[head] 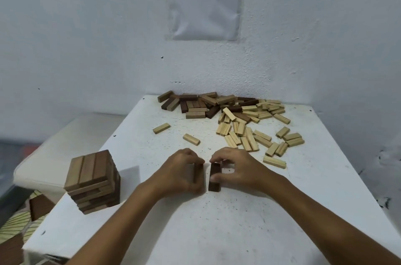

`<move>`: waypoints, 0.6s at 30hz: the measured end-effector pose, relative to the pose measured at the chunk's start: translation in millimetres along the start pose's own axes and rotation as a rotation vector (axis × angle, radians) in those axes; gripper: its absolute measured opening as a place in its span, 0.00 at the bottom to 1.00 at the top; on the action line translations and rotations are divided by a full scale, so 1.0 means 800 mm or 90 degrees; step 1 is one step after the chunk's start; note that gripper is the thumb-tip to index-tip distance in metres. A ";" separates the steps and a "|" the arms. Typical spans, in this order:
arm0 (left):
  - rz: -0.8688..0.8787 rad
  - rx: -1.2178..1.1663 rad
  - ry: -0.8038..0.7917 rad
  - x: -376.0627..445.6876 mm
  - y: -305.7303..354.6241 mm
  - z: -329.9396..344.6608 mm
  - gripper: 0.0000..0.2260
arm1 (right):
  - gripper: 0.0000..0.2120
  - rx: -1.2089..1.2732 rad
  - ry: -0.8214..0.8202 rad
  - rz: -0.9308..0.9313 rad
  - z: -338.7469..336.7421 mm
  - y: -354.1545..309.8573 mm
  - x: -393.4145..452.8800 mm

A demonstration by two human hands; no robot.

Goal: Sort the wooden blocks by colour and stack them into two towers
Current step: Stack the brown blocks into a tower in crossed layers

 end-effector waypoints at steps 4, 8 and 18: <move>0.009 -0.013 -0.018 -0.002 -0.002 0.015 0.40 | 0.15 -0.057 0.124 0.014 -0.033 0.014 0.033; 0.056 -0.007 0.008 0.003 0.001 0.026 0.42 | 0.15 -0.062 0.260 0.078 -0.089 0.060 0.080; 0.086 -0.052 0.030 0.007 -0.009 0.034 0.39 | 0.21 -0.386 0.194 0.239 -0.121 0.112 0.140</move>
Point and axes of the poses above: each hand's wrist, its own x-axis towards the middle knuckle, its own z-axis out of the palm, y = z × x, the point moved 4 cm from there along x, towards the middle knuckle, and after that the axes turned 7 degrees about -y, right-handed, at the moved point
